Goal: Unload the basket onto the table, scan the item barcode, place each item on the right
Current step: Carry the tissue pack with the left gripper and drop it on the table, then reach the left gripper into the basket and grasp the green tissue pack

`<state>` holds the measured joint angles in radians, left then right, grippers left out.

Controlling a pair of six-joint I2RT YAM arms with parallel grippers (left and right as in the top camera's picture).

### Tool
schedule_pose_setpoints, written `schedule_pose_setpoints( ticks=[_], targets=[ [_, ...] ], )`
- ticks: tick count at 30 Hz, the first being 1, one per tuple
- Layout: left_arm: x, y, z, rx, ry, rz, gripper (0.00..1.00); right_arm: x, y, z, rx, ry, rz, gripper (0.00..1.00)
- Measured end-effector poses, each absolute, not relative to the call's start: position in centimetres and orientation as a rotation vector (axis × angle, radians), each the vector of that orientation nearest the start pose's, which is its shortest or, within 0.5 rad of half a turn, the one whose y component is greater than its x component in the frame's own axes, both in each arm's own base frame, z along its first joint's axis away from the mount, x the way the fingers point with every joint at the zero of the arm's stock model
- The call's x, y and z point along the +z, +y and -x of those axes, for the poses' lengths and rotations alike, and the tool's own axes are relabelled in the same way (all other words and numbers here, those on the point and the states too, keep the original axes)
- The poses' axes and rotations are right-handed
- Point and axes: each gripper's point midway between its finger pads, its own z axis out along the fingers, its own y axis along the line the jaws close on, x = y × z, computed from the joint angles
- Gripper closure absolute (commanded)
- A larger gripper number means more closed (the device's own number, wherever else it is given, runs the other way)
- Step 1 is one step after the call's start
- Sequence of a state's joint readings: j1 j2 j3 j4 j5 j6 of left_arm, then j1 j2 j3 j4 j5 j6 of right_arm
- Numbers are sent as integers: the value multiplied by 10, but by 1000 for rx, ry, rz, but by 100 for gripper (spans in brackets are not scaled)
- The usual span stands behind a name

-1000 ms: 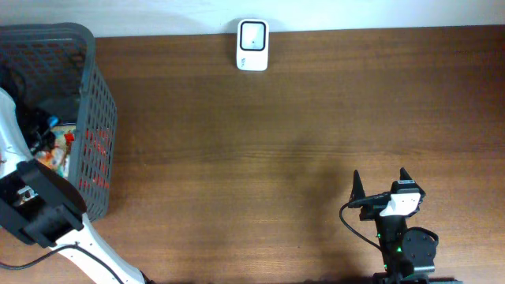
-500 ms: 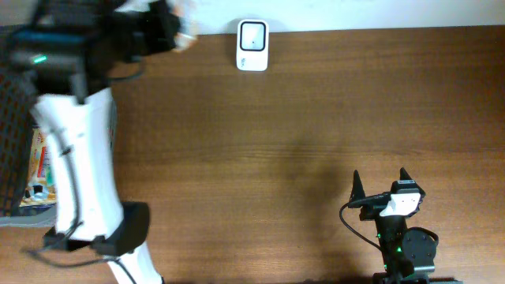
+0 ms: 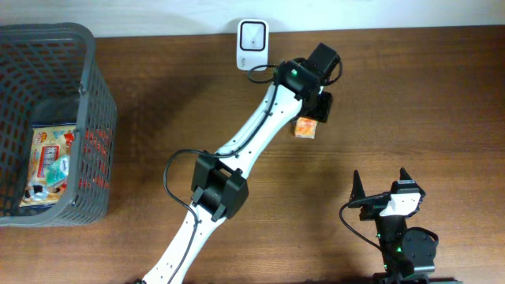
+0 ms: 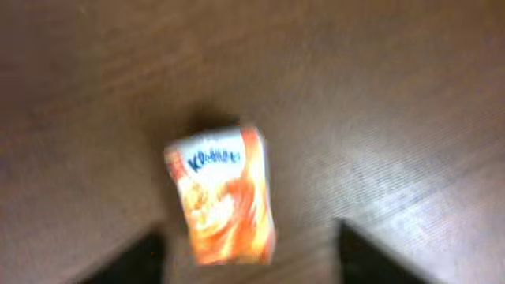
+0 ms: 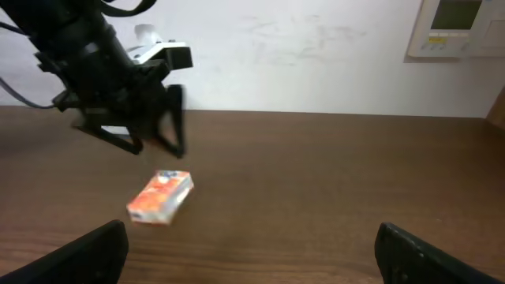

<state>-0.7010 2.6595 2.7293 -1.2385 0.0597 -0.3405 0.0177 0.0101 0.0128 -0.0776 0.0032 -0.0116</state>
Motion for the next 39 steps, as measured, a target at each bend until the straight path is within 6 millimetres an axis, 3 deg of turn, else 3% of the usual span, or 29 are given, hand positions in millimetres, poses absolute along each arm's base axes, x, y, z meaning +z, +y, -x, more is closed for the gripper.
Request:
schedule_pose_setpoints(
  ticks=[2, 4, 5, 6, 7, 9, 11, 12, 14, 15, 18, 20, 22, 24, 27, 31, 35, 37, 38, 39],
  targets=[
    [93, -380, -456, -315, 2724, -480, 0, 158, 4, -246, 1, 1646, 22, 1],
    [114, -362, -470, -309, 2696, -425, 0, 158, 4, -246, 1, 1646, 22, 1],
    [133, -352, -478, -321, 2667, -391, 0, 158, 4, -246, 1, 1646, 22, 1],
    [181, -326, -503, -356, 2560, -298, 0, 158, 4, -246, 1, 1646, 22, 1],
    [222, -290, -516, -361, 2490, -209, 0, 158, 4, -246, 2, 1646, 21, 1],
    [283, -223, -526, -346, 2397, -69, 0, 158, 4, -246, 1, 1646, 22, 1],
    [345, -118, -518, -276, 2309, 141, 2, 158, 4, -246, 1, 1646, 22, 1],
    [367, -73, -510, -237, 2267, 232, 2, 158, 4, -246, 1, 1646, 22, 1],
    [386, 3, -498, -166, 2213, 397, 5, 158, 4, -246, 2, 1646, 22, 1],
    [387, 27, -494, -144, 2205, 459, 5, 158, 4, -246, 2, 1646, 22, 1],
    [361, 146, -448, -25, 2235, 850, 10, 158, 4, -246, 1, 1646, 22, 1],
    [355, 177, -436, -14, 2214, 972, 10, 158, 4, -246, 1, 1646, 22, 1],
    [325, 213, -421, 15, 2260, 1132, 7, 158, 4, -246, 1, 1646, 22, 1],
    [282, 230, -408, 50, 2371, 1256, 6, 158, 4, -246, 1, 1646, 22, 1],
    [215, 232, -387, 76, 2570, 1398, 6, 158, 4, -246, 2, 1646, 22, 1],
    [154, 222, -367, 87, 2746, 1493, 6, 158, 4, -246, 2, 1646, 22, 2],
    [109, 223, -366, 95, 2784, 1519, 9, 158, 4, -246, 2, 1646, 22, 1],
    [89, 217, -355, 102, 2809, 1597, 9, 158, 4, -246, 2, 1646, 22, 1],
    [81, 216, -353, 107, 2808, 1621, 12, 158, 4, -246, 2, 1646, 22, 1],
    [76, 215, -350, 115, 2812, 1640, 23, 158, 4, -246, 2, 1646, 22, 1]
  ],
)
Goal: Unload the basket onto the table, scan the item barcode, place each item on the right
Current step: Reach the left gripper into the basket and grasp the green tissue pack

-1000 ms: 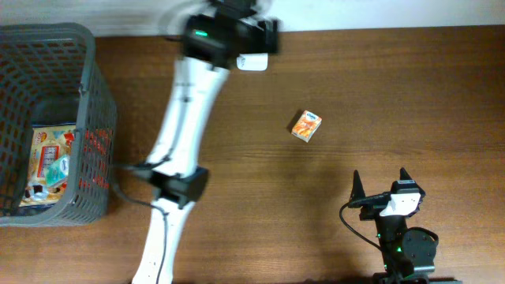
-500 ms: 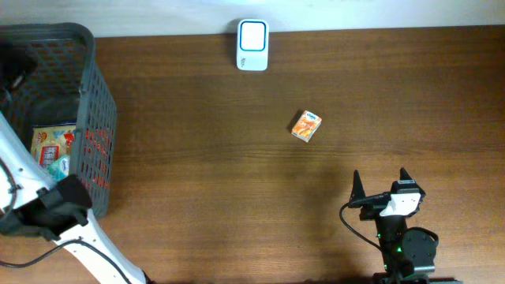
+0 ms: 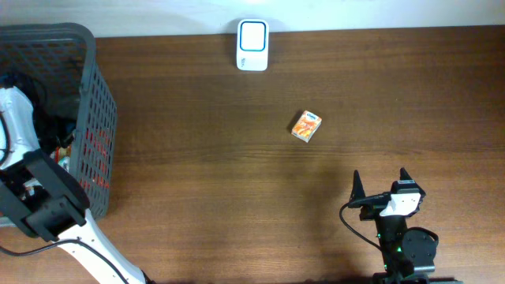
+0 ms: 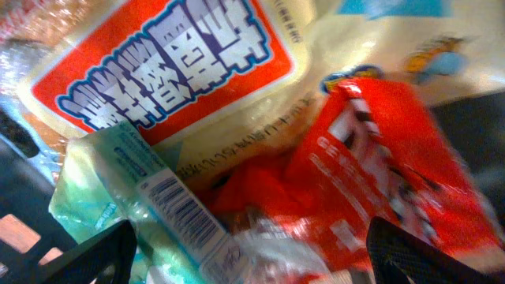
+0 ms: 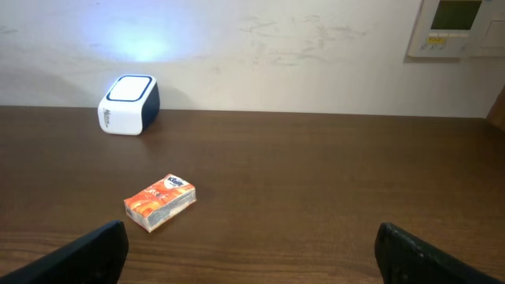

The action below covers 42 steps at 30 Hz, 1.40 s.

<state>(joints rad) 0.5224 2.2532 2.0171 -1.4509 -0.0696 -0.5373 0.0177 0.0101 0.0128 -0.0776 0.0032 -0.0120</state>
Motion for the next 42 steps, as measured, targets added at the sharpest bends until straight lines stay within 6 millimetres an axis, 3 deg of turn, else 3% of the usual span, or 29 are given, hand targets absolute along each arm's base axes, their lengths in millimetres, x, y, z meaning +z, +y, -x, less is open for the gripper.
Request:
schedule_pose_setpoints(
  ticks=[1, 4, 10, 12, 15, 16, 17, 19, 20, 21, 22, 23, 25, 26, 27, 29, 33, 34, 36, 38, 39, 42],
  targets=[
    [73, 215, -348, 121, 2812, 1649, 36, 158, 4, -246, 2, 1646, 22, 1],
    [71, 220, -351, 140, 2778, 1662, 100, 158, 4, -246, 2, 1646, 22, 1],
    [74, 217, -347, 146, 2796, 1675, 100, 158, 4, -246, 1, 1646, 23, 1],
    [96, 219, -349, 144, 2782, 1665, 100, 159, 4, -246, 1, 1645, 22, 1],
    [159, 229, -368, 132, 2633, 1584, 100, 158, 4, -246, 2, 1646, 22, 1],
    [174, 229, -367, 130, 2606, 1571, 92, 158, 4, -246, 1, 1646, 21, 1],
    [182, 226, -362, 131, 2603, 1569, 68, 158, 4, -246, 1, 1646, 22, 1],
    [185, 226, -358, 148, 2610, 1560, 42, 158, 4, -246, 1, 1646, 22, 1],
    [181, 226, -355, 159, 2623, 1569, 19, 158, 4, -246, 1, 1646, 23, 1],
    [171, 223, -349, 170, 2662, 1580, 6, 158, 4, -246, 1, 1646, 22, 1],
    [159, 223, -347, 175, 2685, 1586, 6, 158, 4, -246, 1, 1646, 22, 1],
    [143, 223, -347, 178, 2698, 1598, 7, 158, 4, -246, 1, 1646, 22, 2],
    [110, 223, -347, 186, 2721, 1604, 23, 158, 4, -246, 2, 1646, 22, 1],
    [98, 224, -348, 186, 2718, 1602, 25, 158, 4, -246, 2, 1646, 22, 1],
    [90, 224, -349, 185, 2710, 1612, 34, 158, 4, -246, 2, 1646, 22, 1],
    [82, 223, -346, 187, 2703, 1640, 38, 158, 4, -246, 2, 1646, 22, 1],
    [74, 220, -340, 193, 2705, 1688, 36, 158, 4, -246, 2, 1646, 21, 1],
    [67, 219, -338, 200, 2705, 1691, 45, 158, 4, -246, 2, 1646, 22, 1],
    [56, 220, -331, 237, 2712, 1700, 79, 158, 4, -246, 2, 1646, 22, 1],
    [56, 223, -327, 266, 2703, 1712, 89, 158, 4, -246, 2, 1646, 22, 1],
    [56, 224, -325, 274, 2703, 1717, 100, 158, 4, -246, 2, 1646, 22, 1],
    [69, 221, -324, 259, 2718, 1729, 100, 158, 4, -246, 1, 1645, 22, 1]
  ],
)
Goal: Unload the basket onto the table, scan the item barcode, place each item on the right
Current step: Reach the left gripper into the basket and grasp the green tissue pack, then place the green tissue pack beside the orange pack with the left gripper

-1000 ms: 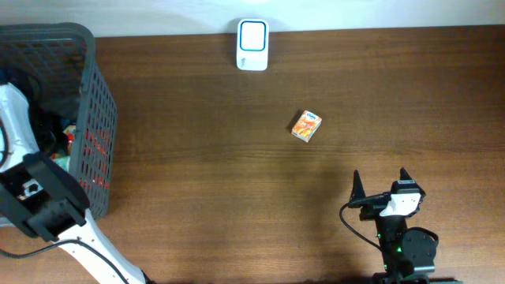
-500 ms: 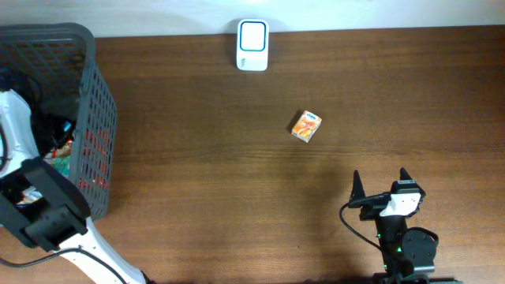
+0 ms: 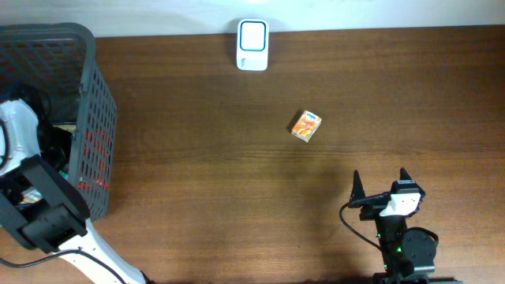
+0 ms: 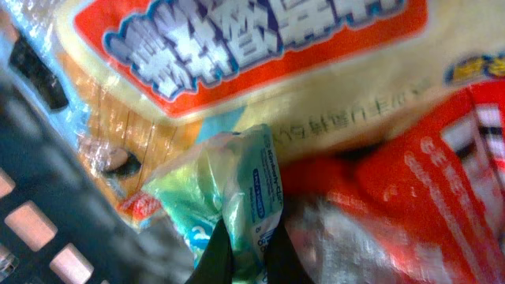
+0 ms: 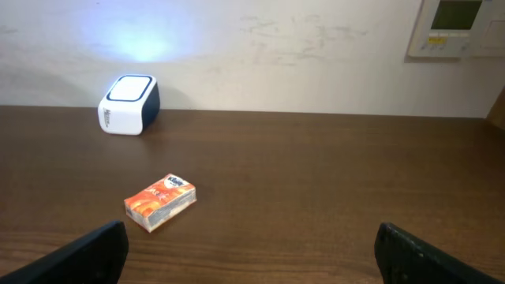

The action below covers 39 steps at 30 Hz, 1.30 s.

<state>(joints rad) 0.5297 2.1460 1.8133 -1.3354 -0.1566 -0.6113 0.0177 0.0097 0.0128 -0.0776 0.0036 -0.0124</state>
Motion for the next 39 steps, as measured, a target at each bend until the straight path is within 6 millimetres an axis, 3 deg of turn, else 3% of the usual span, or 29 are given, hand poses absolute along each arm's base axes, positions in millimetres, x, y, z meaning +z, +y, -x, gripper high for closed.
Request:
schedule_pose_setpoints(
  ticks=[2, 4, 5, 6, 8, 9, 10, 11, 13, 14, 15, 17, 18, 19, 22, 24, 26, 27, 30, 31, 32, 33, 34, 36, 39],
  targets=[
    [93, 222, -332, 233, 2700, 1720, 100, 158, 4, -246, 2, 1646, 22, 1],
    [150, 234, -356, 194, 2573, 1656, 100, 159, 4, -246, 1, 1645, 21, 1],
    [165, 234, -360, 171, 2551, 1628, 100, 158, 4, -246, 2, 1645, 22, 1],
    [205, 234, -381, 78, 2473, 1521, 100, 158, 4, -246, 1, 1646, 22, 1],
    [279, 222, -404, -76, 2334, 1314, 100, 158, 4, -246, 1, 1646, 22, 1],
    [328, 201, -410, -187, 2259, 1149, 100, 158, 4, -246, 2, 1646, 22, 1],
    [364, 174, -411, -268, 2216, 1010, 100, 158, 4, -246, 2, 1646, 22, 1],
    [394, 133, -411, -350, 2198, 855, 100, 158, 4, -246, 1, 1646, 22, 1],
    [412, 73, -414, -438, 2228, 659, 100, 158, 4, -246, 1, 1646, 22, 1],
    [414, 28, -418, -490, 2270, 509, 100, 158, 4, -246, 1, 1646, 23, 1],
    [408, -24, -423, -543, 2328, 339, 100, 158, 4, -246, 2, 1646, 22, 1],
    [380, -102, -430, -528, 2435, 116, 100, 158, 4, -246, 1, 1646, 22, 1],
    [364, -131, -431, -515, 2481, 37, 100, 158, 4, -246, 1, 1646, 22, 1],
    [333, -175, -433, -483, 2555, -82, 100, 158, 4, -246, 2, 1646, 22, 1],
    [254, -252, -440, -299, 2666, -284, 100, 158, 4, -246, 1, 1646, 22, 1],
    [201, -276, -452, -34, 2667, -355, 100, 158, 4, -246, 1, 1646, 22, 1],
    [157, -283, -457, 137, 2691, -400, 100, 158, 4, -246, 1, 1646, 22, 1],
    [126, -285, -458, 215, 2722, -425, 100, 158, 4, -246, 2, 1646, 21, 1],
    [72, -295, -459, 258, 2780, -471, 98, 158, 4, -246, 1, 1646, 22, 1],
    [61, -303, -455, 207, 2808, -487, 96, 158, 4, -246, 1, 1646, 22, 1],
    [51, -313, -450, 143, 2838, -505, 83, 158, 4, -246, 1, 1646, 22, 1],
    [46, -321, -445, 92, 2859, -520, 54, 158, 4, -246, 2, 1646, 22, 1],
    [44, -327, -441, 50, 2871, -535, 47, 158, 4, -246, 1, 1646, 22, 1],
    [42, -346, -427, -92, 2912, -576, 48, 158, 4, -246, 2, 1646, 22, 1],
    [42, -359, -416, -171, 2931, -608, 50, 158, 4, -246, 2, 1646, 21, 1]
  ],
)
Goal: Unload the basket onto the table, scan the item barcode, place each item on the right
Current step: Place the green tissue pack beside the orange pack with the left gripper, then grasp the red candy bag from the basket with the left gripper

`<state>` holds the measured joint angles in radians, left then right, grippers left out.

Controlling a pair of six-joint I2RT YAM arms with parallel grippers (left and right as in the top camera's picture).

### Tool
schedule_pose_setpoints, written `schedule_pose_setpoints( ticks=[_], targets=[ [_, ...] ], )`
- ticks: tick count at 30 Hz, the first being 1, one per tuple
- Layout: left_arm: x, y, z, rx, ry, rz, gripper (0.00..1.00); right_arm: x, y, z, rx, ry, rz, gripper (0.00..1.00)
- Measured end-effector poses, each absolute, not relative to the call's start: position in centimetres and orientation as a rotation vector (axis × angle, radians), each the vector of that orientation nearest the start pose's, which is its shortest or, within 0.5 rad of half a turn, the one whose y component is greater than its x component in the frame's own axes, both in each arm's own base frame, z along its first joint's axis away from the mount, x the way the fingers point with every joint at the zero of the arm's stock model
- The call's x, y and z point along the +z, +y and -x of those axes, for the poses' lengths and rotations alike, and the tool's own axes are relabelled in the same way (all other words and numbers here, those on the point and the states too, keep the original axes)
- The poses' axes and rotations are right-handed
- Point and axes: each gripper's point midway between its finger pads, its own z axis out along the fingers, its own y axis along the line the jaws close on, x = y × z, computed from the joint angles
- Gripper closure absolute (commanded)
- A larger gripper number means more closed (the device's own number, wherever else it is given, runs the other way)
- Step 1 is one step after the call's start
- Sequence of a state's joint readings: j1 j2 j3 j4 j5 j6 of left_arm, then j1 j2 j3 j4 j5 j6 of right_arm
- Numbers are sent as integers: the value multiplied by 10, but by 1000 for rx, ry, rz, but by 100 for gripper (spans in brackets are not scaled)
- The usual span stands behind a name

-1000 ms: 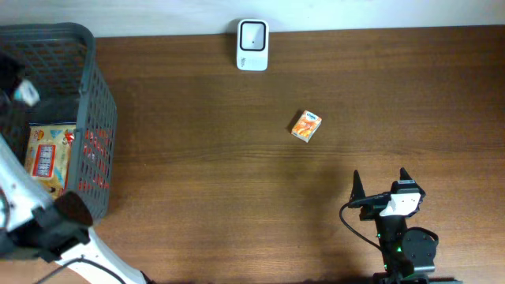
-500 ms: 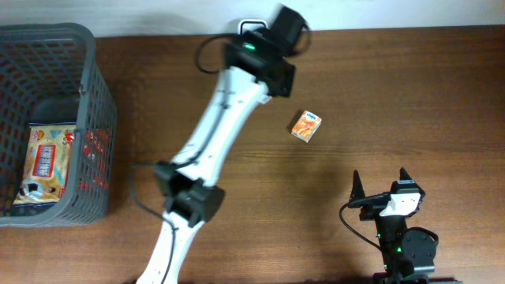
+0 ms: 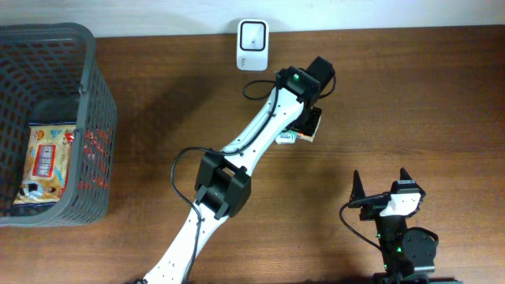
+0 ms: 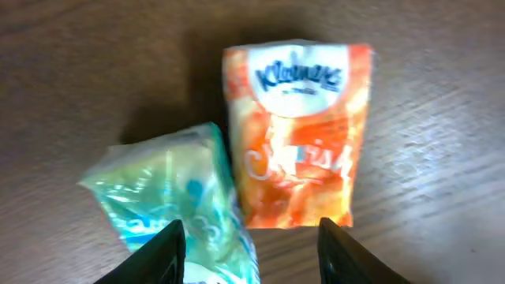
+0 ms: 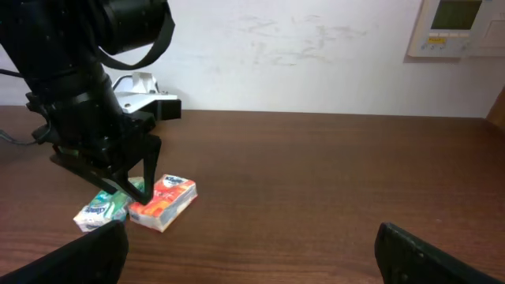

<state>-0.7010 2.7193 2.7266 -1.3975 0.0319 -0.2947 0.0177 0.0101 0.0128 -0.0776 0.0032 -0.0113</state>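
A green plastic packet (image 4: 173,205) lies on the wooden table just left of an orange Kleenex tissue pack (image 4: 296,158). My left gripper (image 4: 256,256) hovers over both with its jaws wide open; the packet's near end reaches between the fingers, close to the left one. From overhead the green packet (image 3: 286,140) peeks out beside the left gripper (image 3: 306,118), which covers most of the orange pack (image 3: 312,128). The white scanner (image 3: 252,35) stands at the table's far edge. My right gripper (image 5: 252,252) rests open near the front edge, well away from both packs.
A dark grey mesh basket (image 3: 88,118) stands at the far left with a snack bag (image 3: 49,158) in it. The left arm (image 3: 252,150) stretches diagonally across the table's middle. A wall runs behind the scanner.
My left gripper was in the basket, shut on the green packet. Now it is open over the table's middle, and the packet lies beside the orange pack. The right arm is unmoved.
First my left gripper hung open over the orange pack on the table. Then it was open inside the basket above several packets, then shut on the green one. Now that packet lies on the table next to the orange pack, released.
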Motion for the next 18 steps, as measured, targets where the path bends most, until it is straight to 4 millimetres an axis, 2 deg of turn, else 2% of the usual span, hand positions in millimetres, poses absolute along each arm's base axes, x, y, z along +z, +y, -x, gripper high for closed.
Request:
schedule_pose_setpoints(
  ticks=[2, 4, 5, 7, 8, 9, 10, 11, 13, 14, 16, 17, 18],
  targets=[
    [44, -361, -412, -205, 2945, -615, 49, 158, 4, -246, 2, 1646, 22, 1],
    [65, -364, -412, -258, 2926, -612, 44, 158, 4, -246, 1, 1646, 22, 2],
    [84, -367, -415, -301, 2888, -605, 43, 158, 4, -246, 2, 1646, 22, 1],
    [140, -371, -429, -404, 2730, -604, 38, 158, 4, -246, 2, 1646, 22, 1],
    [160, -363, -434, -407, 2685, -603, 28, 158, 4, -246, 1, 1646, 22, 1],
    [181, -345, -442, -382, 2651, -577, 20, 158, 4, -246, 2, 1646, 22, 1],
    [198, -325, -450, -347, 2629, -529, 12, 158, 4, -246, 1, 1646, 22, 1],
    [221, -293, -462, -284, 2596, -464, 4, 158, 4, -246, 1, 1646, 22, 1],
    [270, -225, -476, -176, 2524, -297, 2, 159, 4, -246, 1, 1645, 22, 1],
    [311, -169, -478, -99, 2459, -170, 2, 158, 4, -246, 1, 1646, 22, 1],
    [380, -71, -458, 0, 2331, 65, 0, 158, 4, -246, 1, 1646, 22, 1],
    [395, -46, -450, 29, 2295, 127, 0, 158, 4, -246, 2, 1646, 21, 1],
    [413, -11, -438, 57, 2252, 215, 0, 158, 4, -246, 1, 1646, 22, 1]
  ],
)
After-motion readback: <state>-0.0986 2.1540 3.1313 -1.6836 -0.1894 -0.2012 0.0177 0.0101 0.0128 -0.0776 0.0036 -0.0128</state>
